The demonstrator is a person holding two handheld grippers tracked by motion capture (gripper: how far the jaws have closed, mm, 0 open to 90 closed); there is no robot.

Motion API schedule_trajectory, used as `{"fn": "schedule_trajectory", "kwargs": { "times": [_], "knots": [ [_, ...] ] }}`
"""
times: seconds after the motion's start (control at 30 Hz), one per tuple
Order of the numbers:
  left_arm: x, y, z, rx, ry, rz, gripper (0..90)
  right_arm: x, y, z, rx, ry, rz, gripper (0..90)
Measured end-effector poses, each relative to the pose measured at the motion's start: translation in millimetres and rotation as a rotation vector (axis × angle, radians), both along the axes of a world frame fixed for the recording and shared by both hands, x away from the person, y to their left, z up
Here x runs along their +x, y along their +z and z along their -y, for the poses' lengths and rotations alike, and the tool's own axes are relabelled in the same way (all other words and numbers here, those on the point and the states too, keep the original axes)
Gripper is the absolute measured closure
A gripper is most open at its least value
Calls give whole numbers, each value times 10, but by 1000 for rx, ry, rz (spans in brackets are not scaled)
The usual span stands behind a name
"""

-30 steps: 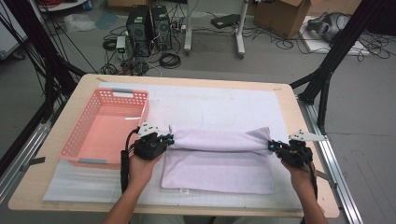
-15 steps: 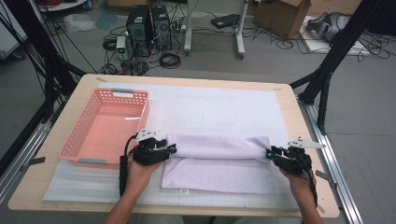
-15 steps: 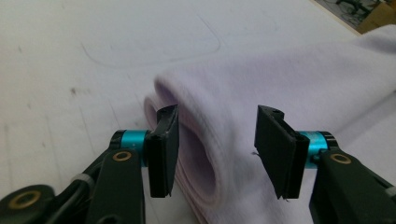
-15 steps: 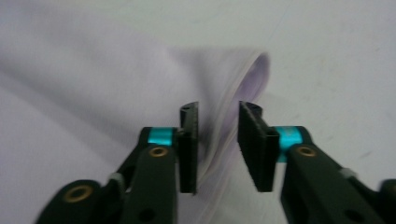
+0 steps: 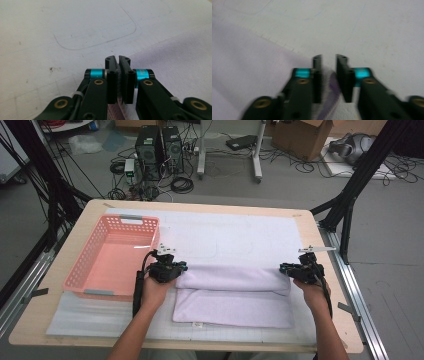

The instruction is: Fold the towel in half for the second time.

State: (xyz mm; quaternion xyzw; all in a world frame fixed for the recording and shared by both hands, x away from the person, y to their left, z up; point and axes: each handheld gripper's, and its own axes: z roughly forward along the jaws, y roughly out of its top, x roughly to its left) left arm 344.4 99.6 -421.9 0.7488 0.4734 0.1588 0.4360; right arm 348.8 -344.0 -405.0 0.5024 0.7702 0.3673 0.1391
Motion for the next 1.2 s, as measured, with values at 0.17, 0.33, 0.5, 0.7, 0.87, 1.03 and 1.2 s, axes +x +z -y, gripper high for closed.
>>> {"fn": "schedule_trajectory", "kwargs": {
  "times": [0.17, 0.33, 0.5, 0.7, 0.87, 1.03, 1.2],
  "knots": [
    [-178, 88, -72, -77, -23, 59, 860, -205, 30, 35, 39, 20, 81, 840],
    [-435, 61, -145, -101, -69, 108, 857, -529, -21, 165, 127, 35, 139, 836],
    [-633, 15, -217, -133, -132, 121, 857, -826, -73, 213, 160, 61, 188, 836],
    [-817, -57, -267, -138, -151, 124, 857, -1082, -174, 235, 148, 76, 233, 837],
    [-941, -109, -275, -145, -167, 127, 857, -1199, -152, 208, 124, 86, 244, 837],
    [-1024, -96, -292, -140, -175, 131, 857, -1311, -125, 206, 98, 89, 254, 839],
    [-1109, -94, -300, -133, -200, 126, 858, -1449, -127, 185, 78, 90, 233, 841]
  ]
}}
